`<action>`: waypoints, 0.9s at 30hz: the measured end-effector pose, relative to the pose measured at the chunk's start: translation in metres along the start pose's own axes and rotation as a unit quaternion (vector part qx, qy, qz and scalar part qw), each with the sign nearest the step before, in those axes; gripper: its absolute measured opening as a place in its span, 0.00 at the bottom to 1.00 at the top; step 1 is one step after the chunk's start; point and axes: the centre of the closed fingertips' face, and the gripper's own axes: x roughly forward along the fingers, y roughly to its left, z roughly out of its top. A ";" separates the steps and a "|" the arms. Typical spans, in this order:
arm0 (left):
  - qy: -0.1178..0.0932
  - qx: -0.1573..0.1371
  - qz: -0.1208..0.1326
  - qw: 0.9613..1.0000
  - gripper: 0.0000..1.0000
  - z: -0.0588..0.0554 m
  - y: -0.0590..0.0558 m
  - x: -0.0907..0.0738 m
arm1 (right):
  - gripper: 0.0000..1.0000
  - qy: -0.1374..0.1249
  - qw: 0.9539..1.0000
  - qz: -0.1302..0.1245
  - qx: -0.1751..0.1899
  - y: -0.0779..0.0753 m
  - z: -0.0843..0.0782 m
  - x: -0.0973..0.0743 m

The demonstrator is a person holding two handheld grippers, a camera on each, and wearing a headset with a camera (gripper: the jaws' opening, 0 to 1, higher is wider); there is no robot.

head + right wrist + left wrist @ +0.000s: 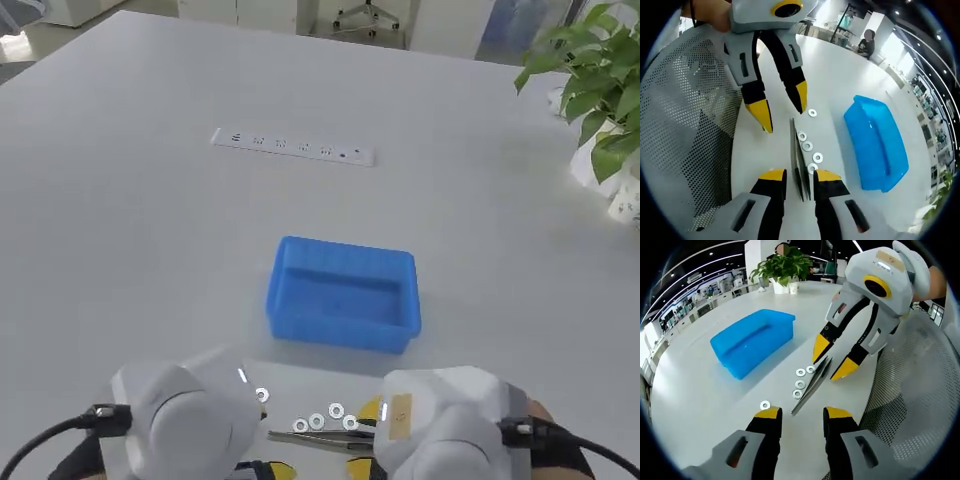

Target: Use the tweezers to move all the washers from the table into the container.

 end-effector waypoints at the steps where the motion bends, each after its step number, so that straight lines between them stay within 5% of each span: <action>1: 0.001 0.001 -0.001 1.000 0.37 0.000 0.000 0.000 | 0.21 0.003 1.000 0.004 -0.005 0.001 0.000 0.001; 8: -0.001 -0.002 -0.006 1.000 0.37 0.001 -0.001 0.003 | 0.12 0.015 0.999 0.024 -0.033 -0.001 0.001 0.012; 19: 0.004 -0.005 -0.016 1.000 0.35 -0.003 -0.003 0.007 | 0.09 0.021 0.997 0.055 -0.054 0.011 0.001 0.006; 23: -0.002 -0.008 -0.019 1.000 0.34 -0.002 -0.003 0.008 | 0.08 0.016 0.997 0.061 -0.054 0.013 0.002 0.004; 27: -0.010 -0.014 -0.023 1.000 0.31 -0.004 -0.001 0.006 | 0.07 -0.021 0.998 0.053 -0.033 0.014 0.008 0.001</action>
